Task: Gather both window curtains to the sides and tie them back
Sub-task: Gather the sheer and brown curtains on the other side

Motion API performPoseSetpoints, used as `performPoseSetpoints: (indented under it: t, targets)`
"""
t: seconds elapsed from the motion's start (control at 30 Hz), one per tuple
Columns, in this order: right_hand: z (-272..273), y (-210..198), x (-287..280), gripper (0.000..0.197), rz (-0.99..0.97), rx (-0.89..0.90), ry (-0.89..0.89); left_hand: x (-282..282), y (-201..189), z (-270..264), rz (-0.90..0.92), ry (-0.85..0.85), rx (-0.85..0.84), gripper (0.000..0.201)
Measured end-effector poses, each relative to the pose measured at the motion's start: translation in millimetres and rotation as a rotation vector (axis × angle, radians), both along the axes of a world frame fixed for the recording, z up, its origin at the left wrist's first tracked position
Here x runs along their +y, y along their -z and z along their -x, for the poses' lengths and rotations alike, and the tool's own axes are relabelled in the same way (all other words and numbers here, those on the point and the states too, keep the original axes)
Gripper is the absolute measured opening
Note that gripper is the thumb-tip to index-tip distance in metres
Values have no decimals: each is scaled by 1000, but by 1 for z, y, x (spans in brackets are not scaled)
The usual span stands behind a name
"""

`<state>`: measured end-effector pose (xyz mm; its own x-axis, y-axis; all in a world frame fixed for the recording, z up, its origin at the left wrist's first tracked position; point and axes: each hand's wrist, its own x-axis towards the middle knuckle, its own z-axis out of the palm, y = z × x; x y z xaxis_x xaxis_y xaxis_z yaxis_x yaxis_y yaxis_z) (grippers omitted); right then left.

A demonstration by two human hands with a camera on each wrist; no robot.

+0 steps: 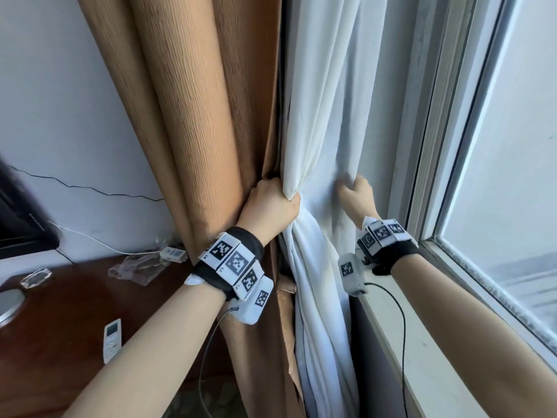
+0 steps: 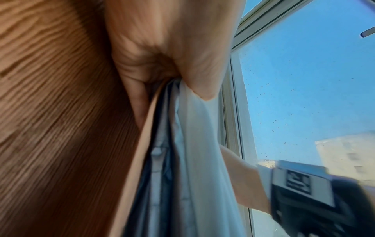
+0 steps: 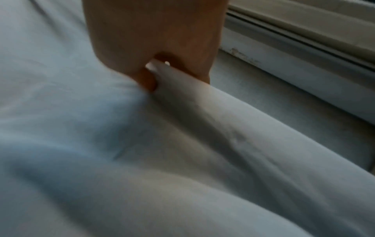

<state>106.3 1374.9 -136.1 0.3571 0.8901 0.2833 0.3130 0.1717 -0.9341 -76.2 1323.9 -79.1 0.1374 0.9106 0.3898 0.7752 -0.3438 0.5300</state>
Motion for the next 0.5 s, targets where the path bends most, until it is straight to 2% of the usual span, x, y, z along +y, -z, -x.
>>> performPoseSetpoints:
  t: [0.07,0.13,0.3,0.4,0.5]
  targets:
    - [-5,9,-17,17,-70,10,39,3,2,-3,-63,-45,68,25]
    - [-8,18,-43,15,-137,-13,44,3,2,-7,-108,-77,68,23]
    - [6,17,-94,2,-251,-275,-25,-1,-1,-15,-144,-84,-22,21]
    - [21,22,-107,19,-320,-485,-110,1,2,-17,-82,-30,-137,30]
    - [32,32,-102,40,-203,-653,-125,-6,-2,-21,71,19,-162,24]
